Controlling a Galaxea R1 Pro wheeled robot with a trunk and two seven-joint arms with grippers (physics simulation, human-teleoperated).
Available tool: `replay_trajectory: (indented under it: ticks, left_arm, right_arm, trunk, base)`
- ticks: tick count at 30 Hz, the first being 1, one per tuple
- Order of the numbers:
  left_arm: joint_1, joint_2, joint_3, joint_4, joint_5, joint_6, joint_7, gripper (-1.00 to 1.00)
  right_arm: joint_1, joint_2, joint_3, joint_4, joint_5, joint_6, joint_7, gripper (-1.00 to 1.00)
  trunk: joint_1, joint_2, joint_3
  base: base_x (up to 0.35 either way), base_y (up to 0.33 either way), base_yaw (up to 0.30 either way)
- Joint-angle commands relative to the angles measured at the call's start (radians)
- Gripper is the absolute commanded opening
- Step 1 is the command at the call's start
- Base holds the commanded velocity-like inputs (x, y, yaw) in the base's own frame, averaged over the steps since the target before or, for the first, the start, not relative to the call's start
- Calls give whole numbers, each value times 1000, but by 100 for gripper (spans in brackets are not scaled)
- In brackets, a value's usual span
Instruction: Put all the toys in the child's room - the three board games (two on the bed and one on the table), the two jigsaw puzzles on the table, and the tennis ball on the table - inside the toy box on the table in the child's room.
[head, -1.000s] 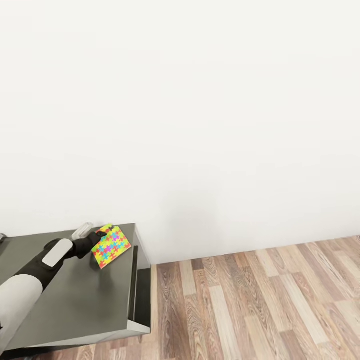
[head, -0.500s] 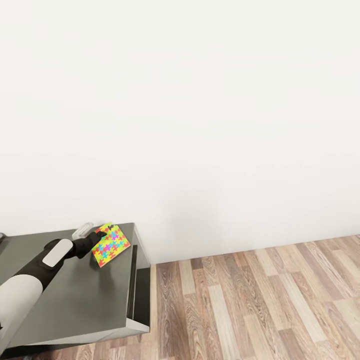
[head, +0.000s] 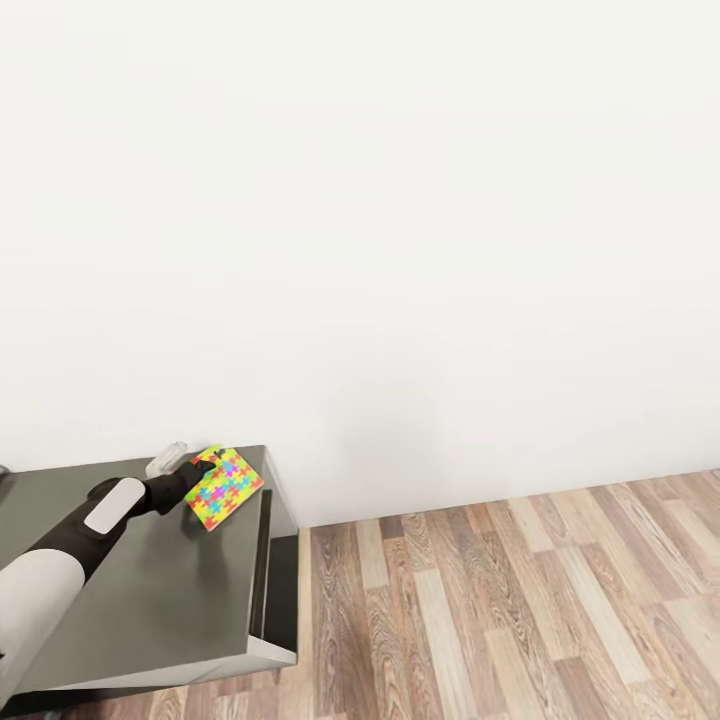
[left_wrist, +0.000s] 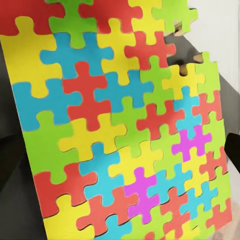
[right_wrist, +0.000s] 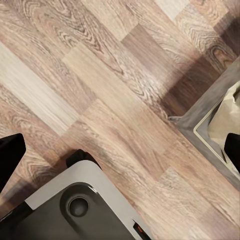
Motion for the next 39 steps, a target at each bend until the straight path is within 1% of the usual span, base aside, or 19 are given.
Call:
replay_trajectory:
  ticks: [1, 9, 13, 16, 29, 39]
  left_arm:
    - [-1, 1, -7, -2, 11, 0, 9, 100]
    - [-1, 1, -7, -2, 9, 1, 9, 100]
    - [-1, 0, -6, -2, -7, 1, 9, 100]
    - [-1, 0, -6, -2, -13, 1, 9, 100]
    - [-1, 1, -6, -2, -14, 1, 9, 100]
    - [-1, 1, -5, -2, -14, 1, 9, 100]
  right_arm:
    - [0, 0, 1, -3, -8, 5, -5, 100]
    - [0, 0, 1, -3, -8, 5, -5, 100]
    - [0, 0, 1, -3, -8, 5, -5, 100]
    - [0, 0, 1, -3, -8, 5, -5, 100]
    - [0, 0, 1, -3, -8, 5, -5, 100]
    - [0, 0, 1, -3, -8, 5, -5, 100]
  trunk:
    - [1, -2, -2]
    - [1, -2, -2]
    - [1, -2, -2]
    - [1, -2, -2]
    - [1, -2, -1]
    - [1, -2, 0]
  base:
    - [0, -14, 0]
    - [-4, -138, 0]
    - [-45, -150, 0]
    - [-11, -41, 0]
    - [-2, -5, -12]
    - [-36, -63, -7]
